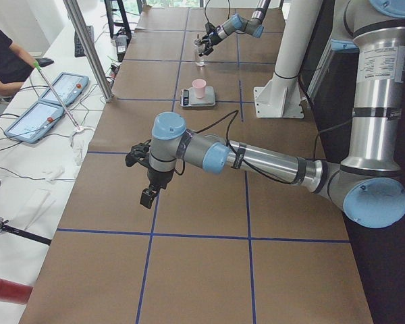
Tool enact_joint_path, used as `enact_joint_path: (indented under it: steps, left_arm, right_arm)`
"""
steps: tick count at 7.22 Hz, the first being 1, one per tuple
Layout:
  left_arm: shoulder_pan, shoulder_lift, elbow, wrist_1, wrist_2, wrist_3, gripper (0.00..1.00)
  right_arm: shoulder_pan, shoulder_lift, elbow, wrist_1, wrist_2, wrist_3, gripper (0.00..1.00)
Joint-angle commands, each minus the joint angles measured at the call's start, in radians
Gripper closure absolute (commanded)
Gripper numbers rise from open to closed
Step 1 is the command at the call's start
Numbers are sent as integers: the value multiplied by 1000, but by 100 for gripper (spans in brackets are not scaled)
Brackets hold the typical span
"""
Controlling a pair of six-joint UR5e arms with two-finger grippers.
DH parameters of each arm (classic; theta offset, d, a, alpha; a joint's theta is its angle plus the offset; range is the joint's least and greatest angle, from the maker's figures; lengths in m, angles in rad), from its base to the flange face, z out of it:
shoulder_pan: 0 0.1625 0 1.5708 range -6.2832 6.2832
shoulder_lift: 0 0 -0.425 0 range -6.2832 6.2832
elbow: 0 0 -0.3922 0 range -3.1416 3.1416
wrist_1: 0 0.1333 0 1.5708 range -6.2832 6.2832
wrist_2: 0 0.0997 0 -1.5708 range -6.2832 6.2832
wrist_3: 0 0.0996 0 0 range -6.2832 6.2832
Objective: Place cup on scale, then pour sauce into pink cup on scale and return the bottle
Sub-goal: 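Close the right gripper around the glass bottle's neck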
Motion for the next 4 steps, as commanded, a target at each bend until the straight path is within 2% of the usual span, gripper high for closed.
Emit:
enact_joint_path:
  steps: [1, 2, 3, 4]
  left_arm:
    - [-2, 1, -3, 0, 0, 0, 0]
    - [-2, -1, -3, 2, 0, 0, 0]
    - [0, -1, -4, 2, 0, 0, 0]
    - [-2, 1, -6, 2, 0, 0, 0]
  right_arm:
    - [9, 3, -1, 0, 1, 3, 50]
    - [15, 18, -16, 0, 3, 0, 83]
    - [26, 23, -13, 2, 9, -3, 100]
    - [52, 53, 7, 3, 50, -30, 100]
